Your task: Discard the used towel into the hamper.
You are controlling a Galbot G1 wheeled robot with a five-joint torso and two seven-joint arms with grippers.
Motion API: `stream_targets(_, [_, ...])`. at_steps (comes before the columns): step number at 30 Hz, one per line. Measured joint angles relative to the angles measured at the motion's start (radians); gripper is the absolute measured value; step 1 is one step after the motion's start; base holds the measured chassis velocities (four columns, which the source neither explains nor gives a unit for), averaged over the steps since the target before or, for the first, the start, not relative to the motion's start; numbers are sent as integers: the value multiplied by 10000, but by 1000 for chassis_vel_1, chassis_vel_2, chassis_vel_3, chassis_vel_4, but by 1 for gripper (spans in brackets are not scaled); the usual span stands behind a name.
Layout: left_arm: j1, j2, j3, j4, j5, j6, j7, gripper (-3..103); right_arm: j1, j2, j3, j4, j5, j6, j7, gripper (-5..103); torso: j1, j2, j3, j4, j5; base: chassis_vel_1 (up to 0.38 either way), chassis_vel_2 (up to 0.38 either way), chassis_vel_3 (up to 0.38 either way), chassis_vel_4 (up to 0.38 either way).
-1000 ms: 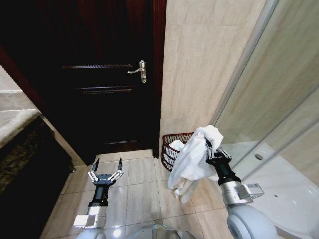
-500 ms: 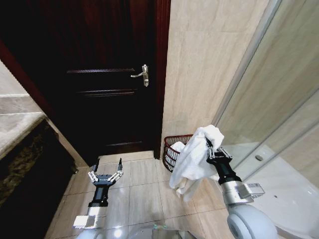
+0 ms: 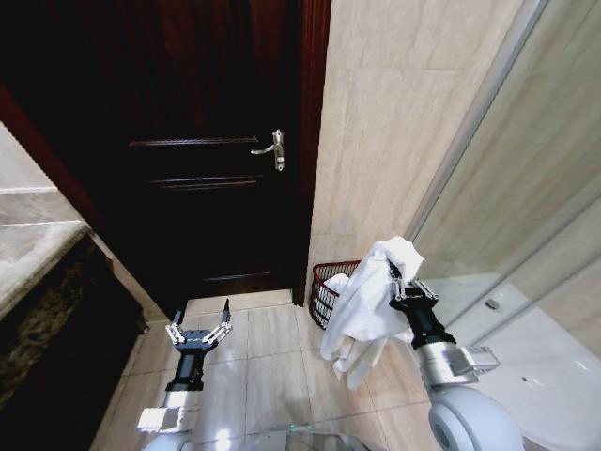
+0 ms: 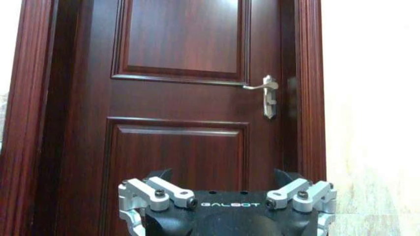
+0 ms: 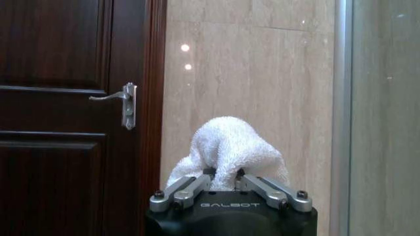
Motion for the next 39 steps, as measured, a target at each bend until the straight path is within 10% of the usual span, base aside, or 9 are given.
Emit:
stream_targets(15, [-81,-29,17,40,-261,-368,123,100,147,-2,40,0,283,6,400,9,197,476,283,0,0,-15,41,19,-36])
stream_targets(39, [6,-475,-604,185,-136,-679,177,100,4013,-2023,1690,3,4307,-1086,1032,9,163,390,233,1,0,0,0,0,0])
